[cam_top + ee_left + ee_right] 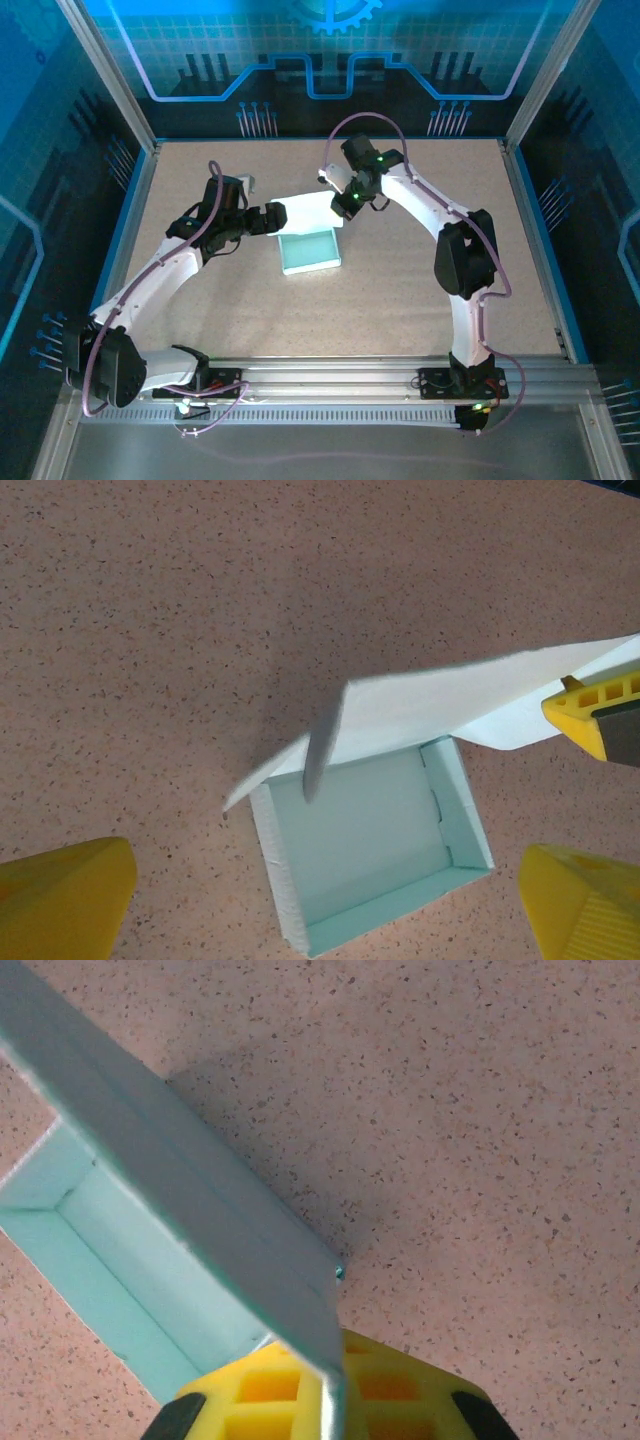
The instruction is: Fold the paper box
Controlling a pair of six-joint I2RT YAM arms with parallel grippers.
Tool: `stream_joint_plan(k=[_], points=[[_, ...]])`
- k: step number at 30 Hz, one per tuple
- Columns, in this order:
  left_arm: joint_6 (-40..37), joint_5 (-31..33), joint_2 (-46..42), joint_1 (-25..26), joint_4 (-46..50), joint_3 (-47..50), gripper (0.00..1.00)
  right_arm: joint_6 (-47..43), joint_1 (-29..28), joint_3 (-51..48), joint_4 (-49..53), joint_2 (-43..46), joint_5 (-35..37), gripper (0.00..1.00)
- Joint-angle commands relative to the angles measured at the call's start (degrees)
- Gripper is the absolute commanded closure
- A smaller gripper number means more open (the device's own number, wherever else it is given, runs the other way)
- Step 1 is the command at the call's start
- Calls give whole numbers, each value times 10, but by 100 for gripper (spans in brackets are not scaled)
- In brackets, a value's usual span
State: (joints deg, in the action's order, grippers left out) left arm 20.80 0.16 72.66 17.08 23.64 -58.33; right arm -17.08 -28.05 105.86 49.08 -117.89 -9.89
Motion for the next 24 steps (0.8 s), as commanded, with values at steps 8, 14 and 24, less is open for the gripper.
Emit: stream_joint_plan(k=[8,14,24], points=[[-55,-3,33,-6,3,-29,1,-6,-4,14,20,13,8,100],[-201,-60,122,-6,113,-140,6,-9,-4,7,17,21,7,100],[-324,-34,246,-6,267,-277,33,-8,-2,3,17,24,10,100]])
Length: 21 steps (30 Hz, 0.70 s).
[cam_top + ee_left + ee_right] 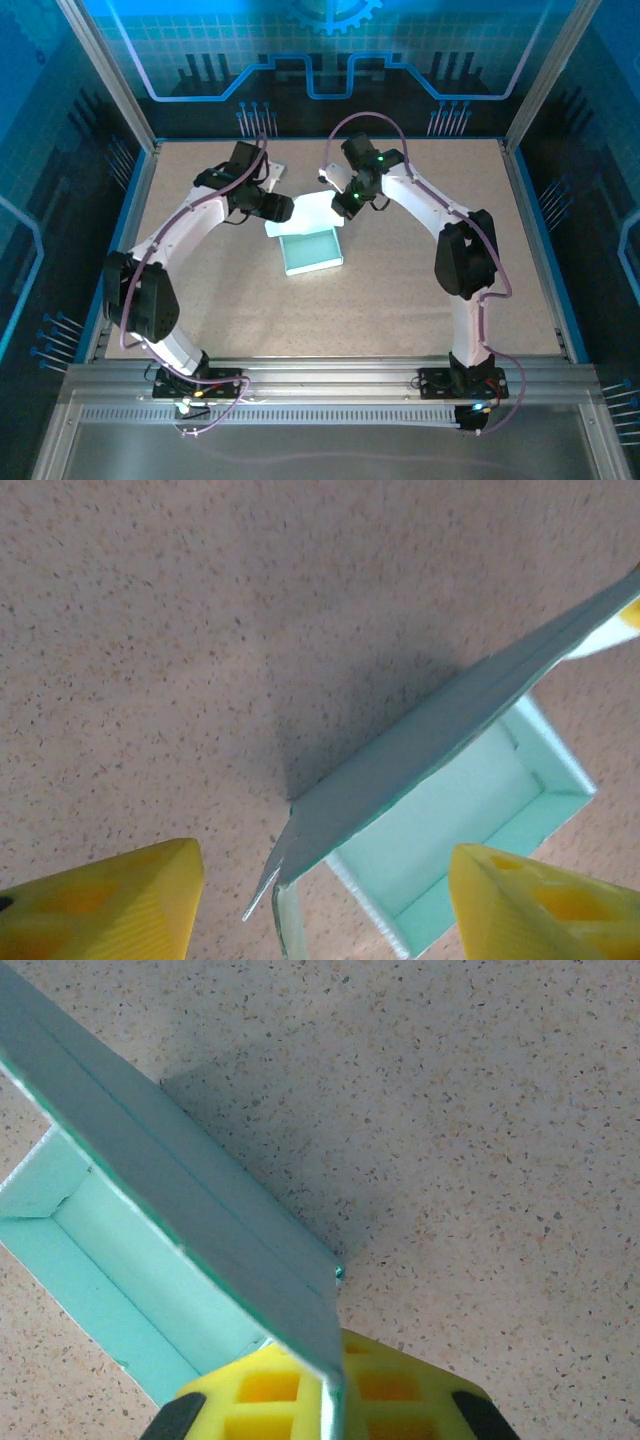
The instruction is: Fold the paper box
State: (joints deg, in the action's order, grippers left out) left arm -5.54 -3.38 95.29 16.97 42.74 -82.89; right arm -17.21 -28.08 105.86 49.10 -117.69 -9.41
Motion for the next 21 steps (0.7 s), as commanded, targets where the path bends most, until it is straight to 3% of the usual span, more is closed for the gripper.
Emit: stream_joint_plan(k=[1,7,11,16,21], points=[[-67,5,30,-4,89,-41,35,-6,-2,4,17,22,5,100],[-64,10,77,-5,138,-82,55,-4,-2,4,17,22,11,100],[-69,10,71,-5,142,-77,57,0,-1,5,16,21,11,100],[-71,39,64,-5,144,-66,69,1,-1,7,17,21,15,100],[-63,28,61,-4,143,-65,76,1,0,9,20,20,17,100]])
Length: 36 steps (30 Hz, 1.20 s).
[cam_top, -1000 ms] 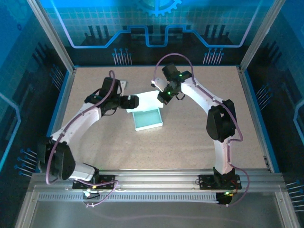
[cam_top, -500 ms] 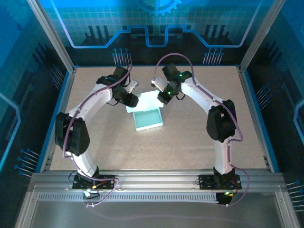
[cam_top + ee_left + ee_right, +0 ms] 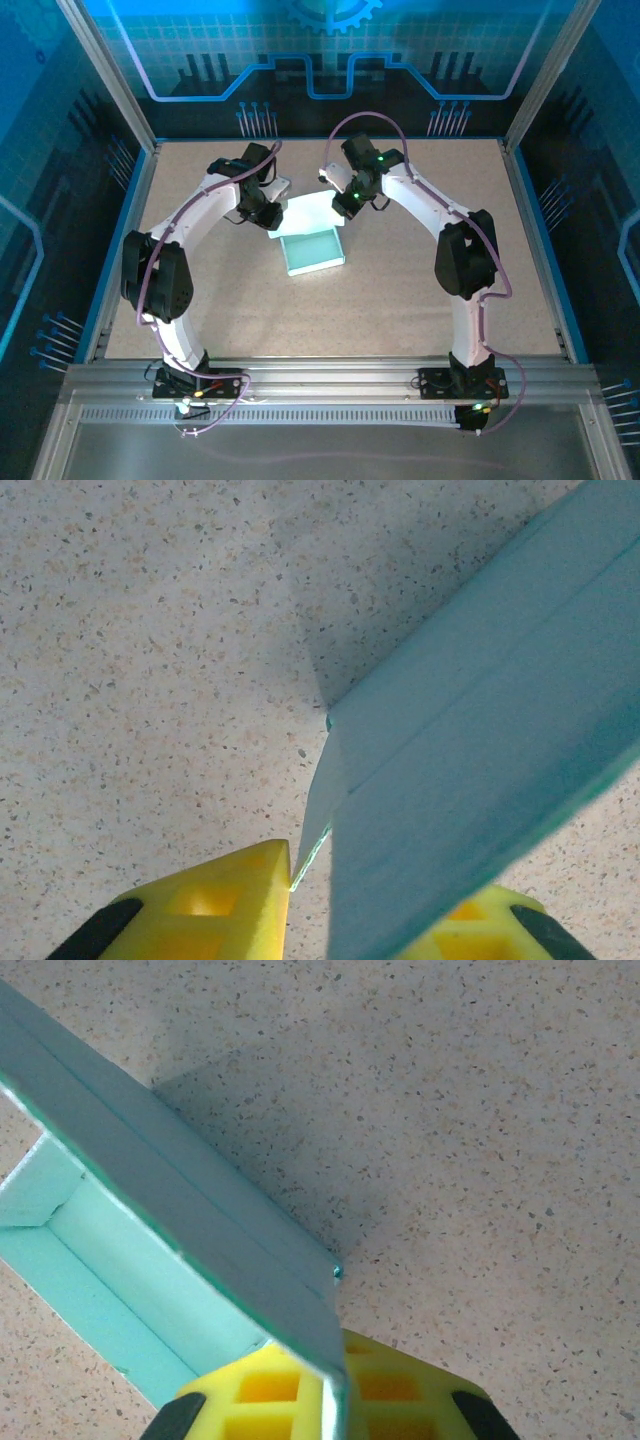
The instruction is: Fold the paper box
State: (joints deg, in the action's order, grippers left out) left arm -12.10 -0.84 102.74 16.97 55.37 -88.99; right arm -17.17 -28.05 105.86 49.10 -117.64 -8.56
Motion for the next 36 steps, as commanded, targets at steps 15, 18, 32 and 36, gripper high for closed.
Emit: stream_joint_plan(k=[15,18,32,36], points=[[39,-3,-10,-4,-1,0,100,54,-5,-9,-10,35,15,100],[81,-20,-17,-5,-32,9,100,94,-13,-33,-40,51,37,100],[208,-39,-62,11,-210,90,100,306,-71,-170,-196,120,165,100],[222,-29,-71,19,-234,107,100,363,-85,-193,-223,129,201,100]])
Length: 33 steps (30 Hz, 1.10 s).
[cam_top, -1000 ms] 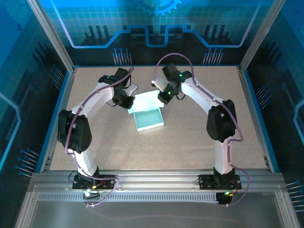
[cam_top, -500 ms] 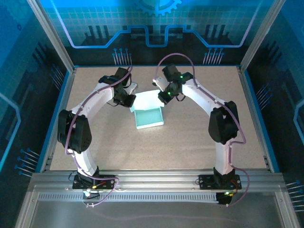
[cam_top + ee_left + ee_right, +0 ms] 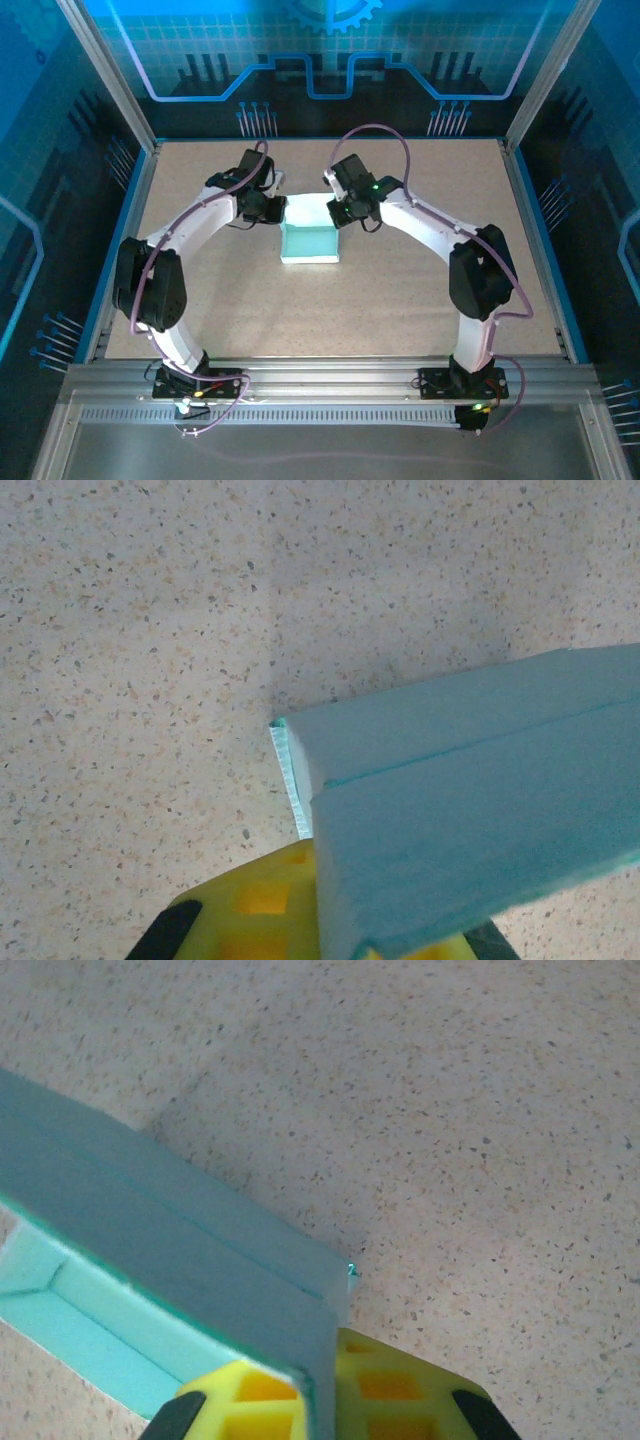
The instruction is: Fold the paper box
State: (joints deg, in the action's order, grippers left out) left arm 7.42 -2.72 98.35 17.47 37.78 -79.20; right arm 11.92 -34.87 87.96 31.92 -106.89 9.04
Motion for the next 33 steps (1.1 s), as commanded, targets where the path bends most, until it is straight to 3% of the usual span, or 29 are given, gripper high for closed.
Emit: stream_joint_plan(k=[1,15,33], points=[[28,-9,-28,15,-62,11,100,81,-19,-20,-57,24,31,100],[42,0,-26,37,-104,37,100,214,-51,-63,-89,44,146,100],[85,34,-47,71,-186,88,100,287,-74,-124,-151,70,236,100]])
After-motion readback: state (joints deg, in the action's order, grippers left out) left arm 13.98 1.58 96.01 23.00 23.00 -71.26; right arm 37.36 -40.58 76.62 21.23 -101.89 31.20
